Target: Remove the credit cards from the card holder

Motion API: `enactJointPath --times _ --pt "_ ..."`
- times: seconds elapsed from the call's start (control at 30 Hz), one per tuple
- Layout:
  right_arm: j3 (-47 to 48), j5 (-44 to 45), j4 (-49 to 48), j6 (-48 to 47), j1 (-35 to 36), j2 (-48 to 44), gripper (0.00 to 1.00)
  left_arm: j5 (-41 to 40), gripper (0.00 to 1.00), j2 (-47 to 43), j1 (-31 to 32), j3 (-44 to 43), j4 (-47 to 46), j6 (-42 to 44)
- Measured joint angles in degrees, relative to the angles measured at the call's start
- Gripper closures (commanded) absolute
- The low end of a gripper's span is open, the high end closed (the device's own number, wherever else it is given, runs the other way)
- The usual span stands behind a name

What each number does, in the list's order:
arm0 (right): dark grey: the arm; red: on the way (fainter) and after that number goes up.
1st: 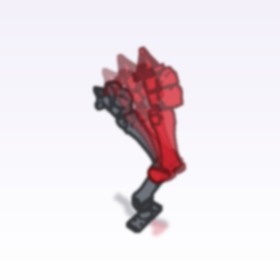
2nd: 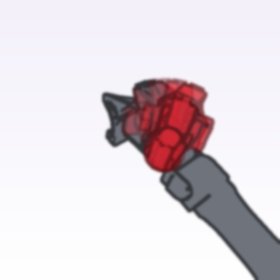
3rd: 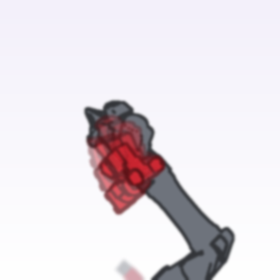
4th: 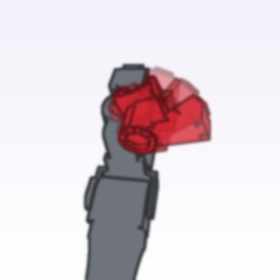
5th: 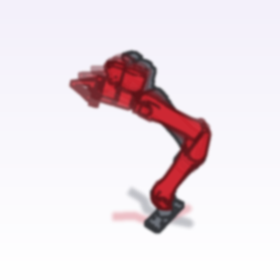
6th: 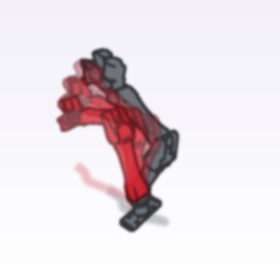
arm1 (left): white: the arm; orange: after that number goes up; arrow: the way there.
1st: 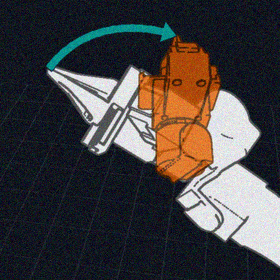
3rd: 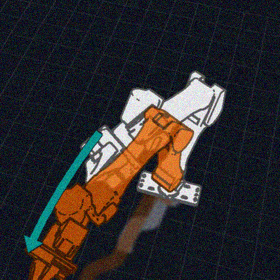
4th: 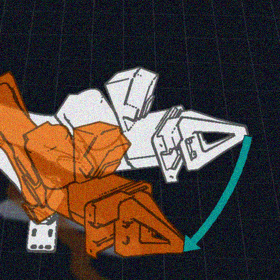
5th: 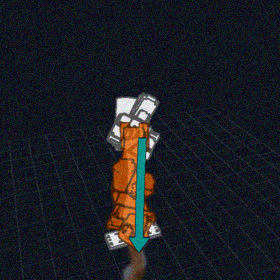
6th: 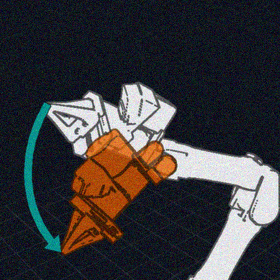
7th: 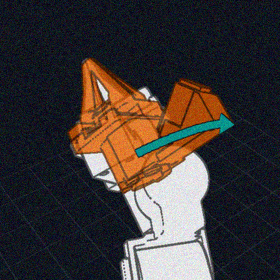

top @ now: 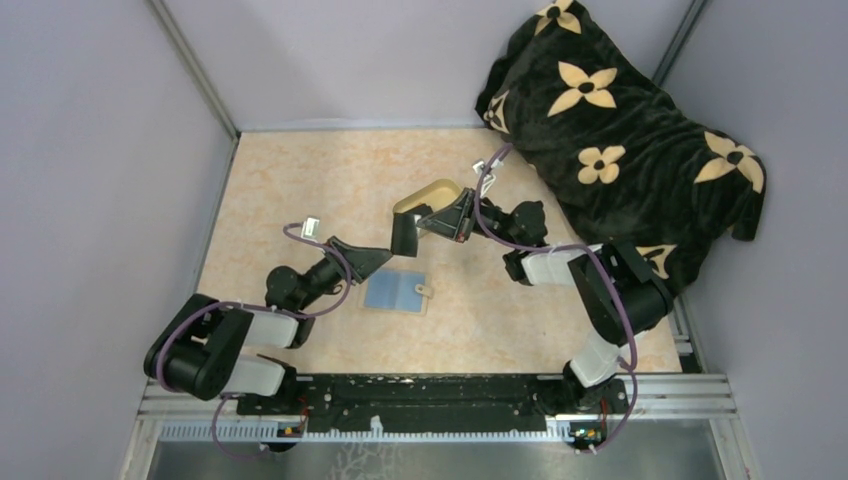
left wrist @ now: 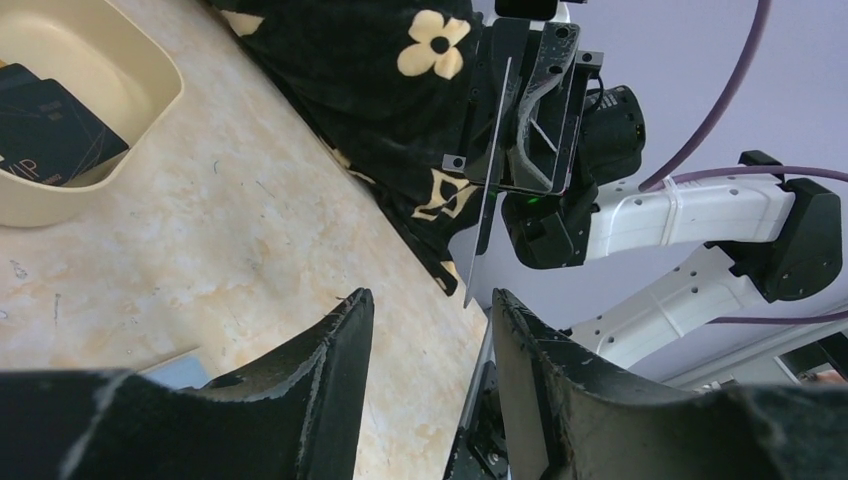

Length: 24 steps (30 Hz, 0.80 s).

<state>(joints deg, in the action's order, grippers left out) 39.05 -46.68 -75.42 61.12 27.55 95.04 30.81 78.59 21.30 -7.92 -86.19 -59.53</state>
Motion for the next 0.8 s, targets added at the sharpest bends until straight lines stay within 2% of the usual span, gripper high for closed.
enactJointPath --times 0.3,0.4,0.43,0.7,0.73,0.8 --pt "1.6 0.5 0.2 0.0 1.9 2.0 1.0 -1.1 0.63 1.2 0.9 -1.4 0.0 0.2" --pt "1.6 0.5 0.2 0.0 2.1 2.1 1.0 -1.1 0.93 1.9 1.0 -2.2 0.0 -0.2" --pt "1.6 0.6 0.2 0.0 2.1 2.2 1.0 -1.0 1.0 2.2 1.1 -2.5 0.0 -0.3" --pt "1.6 2.5 0.5 -0.5 1.5 2.2 1.0 1.0 1.0 4.1 1.9 -5.0 -0.1 -1.2" --pt "1.6 2.5 0.6 -0.7 1.4 2.2 0.97 1.6 1.0 4.2 2.0 -5.2 -0.1 -1.2" --pt "1.6 2.4 1.3 -1.3 1.2 2.1 0.82 3.4 1.0 4.2 2.0 -5.6 -0.1 -1.2"
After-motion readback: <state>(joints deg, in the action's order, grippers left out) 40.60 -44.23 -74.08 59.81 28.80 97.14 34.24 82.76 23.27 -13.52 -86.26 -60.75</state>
